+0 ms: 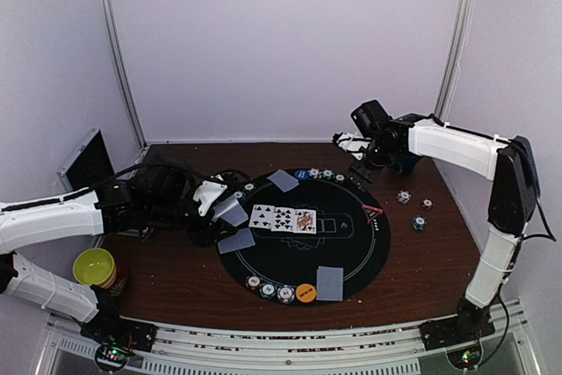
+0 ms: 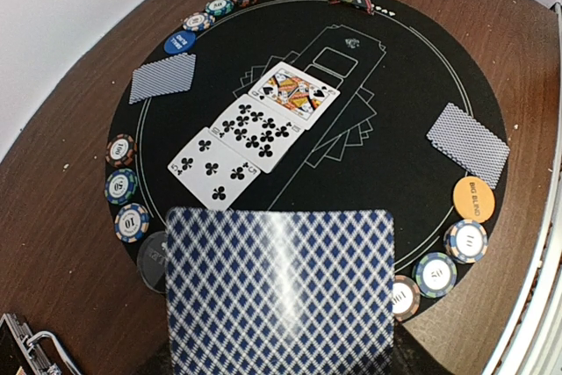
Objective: Distribute texas hold em gaming equipment
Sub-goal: Pick up the all-in button from the poker table mat.
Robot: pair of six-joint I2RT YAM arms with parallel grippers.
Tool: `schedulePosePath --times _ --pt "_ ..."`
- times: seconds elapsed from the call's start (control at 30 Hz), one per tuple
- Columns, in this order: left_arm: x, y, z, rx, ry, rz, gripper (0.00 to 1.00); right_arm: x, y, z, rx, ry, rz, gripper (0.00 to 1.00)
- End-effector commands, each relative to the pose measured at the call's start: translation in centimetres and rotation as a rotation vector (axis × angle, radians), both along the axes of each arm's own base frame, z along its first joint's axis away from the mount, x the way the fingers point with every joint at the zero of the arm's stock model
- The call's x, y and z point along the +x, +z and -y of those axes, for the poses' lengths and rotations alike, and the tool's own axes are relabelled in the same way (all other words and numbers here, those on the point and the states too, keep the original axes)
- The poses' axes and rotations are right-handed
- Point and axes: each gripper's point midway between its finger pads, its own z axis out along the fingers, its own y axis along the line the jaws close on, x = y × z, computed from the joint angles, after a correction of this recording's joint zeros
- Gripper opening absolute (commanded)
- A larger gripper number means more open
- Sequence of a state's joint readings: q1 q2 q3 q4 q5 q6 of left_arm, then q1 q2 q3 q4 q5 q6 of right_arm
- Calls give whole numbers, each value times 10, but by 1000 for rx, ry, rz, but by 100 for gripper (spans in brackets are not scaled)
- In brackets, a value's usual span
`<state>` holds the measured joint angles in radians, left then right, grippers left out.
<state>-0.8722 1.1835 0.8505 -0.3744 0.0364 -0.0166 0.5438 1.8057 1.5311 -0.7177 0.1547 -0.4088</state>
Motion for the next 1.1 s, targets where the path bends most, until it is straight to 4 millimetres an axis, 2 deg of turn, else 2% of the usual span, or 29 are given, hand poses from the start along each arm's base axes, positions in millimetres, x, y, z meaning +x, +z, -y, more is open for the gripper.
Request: schedulePosePath --times 0.0,0.13,0.33,0.5,0.57,0.77,1.07 --pt "4 19 4 -50 6 54 59 2 -8 36 157 -119 -57 100" --pt "4 22 3 -55 6 58 59 -8 -36 57 167 -122 -138 100" --pt "4 23 3 -56 8 60 59 -25 -67 65 184 -119 -229 100" --pt "4 24 2 -58 10 64 59 -24 -75 58 295 -167 -301 100" --pt "4 24 2 -58 12 66 59 -29 -79 54 305 -132 -327 100" --pt "4 23 2 -56 8 63 59 -40 -85 54 240 8 -342 100" --pt "5 23 2 -53 10 64 59 -42 -109 64 150 23 -384 97"
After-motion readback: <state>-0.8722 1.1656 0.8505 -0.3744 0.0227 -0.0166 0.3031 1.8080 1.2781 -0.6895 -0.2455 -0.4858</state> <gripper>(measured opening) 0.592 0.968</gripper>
